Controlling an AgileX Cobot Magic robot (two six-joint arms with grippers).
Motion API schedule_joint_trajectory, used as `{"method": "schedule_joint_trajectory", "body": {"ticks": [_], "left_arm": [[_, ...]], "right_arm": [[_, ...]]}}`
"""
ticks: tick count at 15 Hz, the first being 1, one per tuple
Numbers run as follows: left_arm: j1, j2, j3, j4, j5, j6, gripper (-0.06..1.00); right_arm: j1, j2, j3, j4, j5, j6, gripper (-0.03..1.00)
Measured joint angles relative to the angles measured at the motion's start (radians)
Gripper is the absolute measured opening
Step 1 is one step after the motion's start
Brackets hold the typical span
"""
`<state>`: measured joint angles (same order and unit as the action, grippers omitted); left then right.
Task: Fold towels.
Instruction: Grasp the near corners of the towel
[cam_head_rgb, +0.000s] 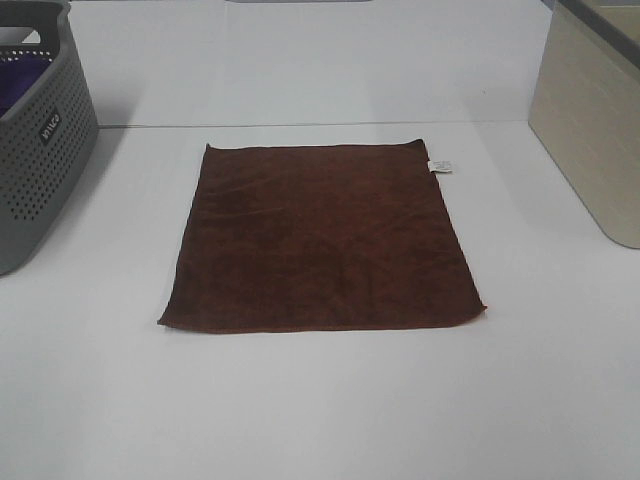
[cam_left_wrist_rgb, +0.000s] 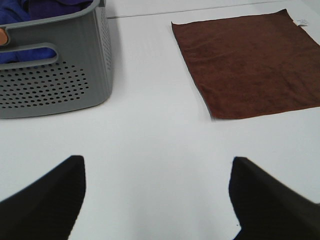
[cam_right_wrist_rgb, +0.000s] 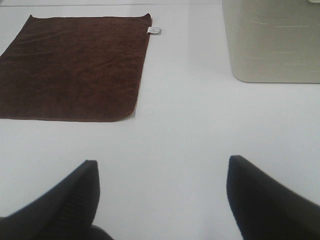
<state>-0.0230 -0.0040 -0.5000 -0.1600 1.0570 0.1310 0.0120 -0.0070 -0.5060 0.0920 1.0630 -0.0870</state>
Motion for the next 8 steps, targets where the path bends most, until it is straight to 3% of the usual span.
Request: {"method": "schedule_joint_trajectory", "body": {"ticks": [8], "left_arm": [[0.000,0.000,0.000,0.000,0.000,0.000,0.75]], "right_arm": [[0.000,0.000,0.000,0.000,0.000,0.000,0.68]]}}
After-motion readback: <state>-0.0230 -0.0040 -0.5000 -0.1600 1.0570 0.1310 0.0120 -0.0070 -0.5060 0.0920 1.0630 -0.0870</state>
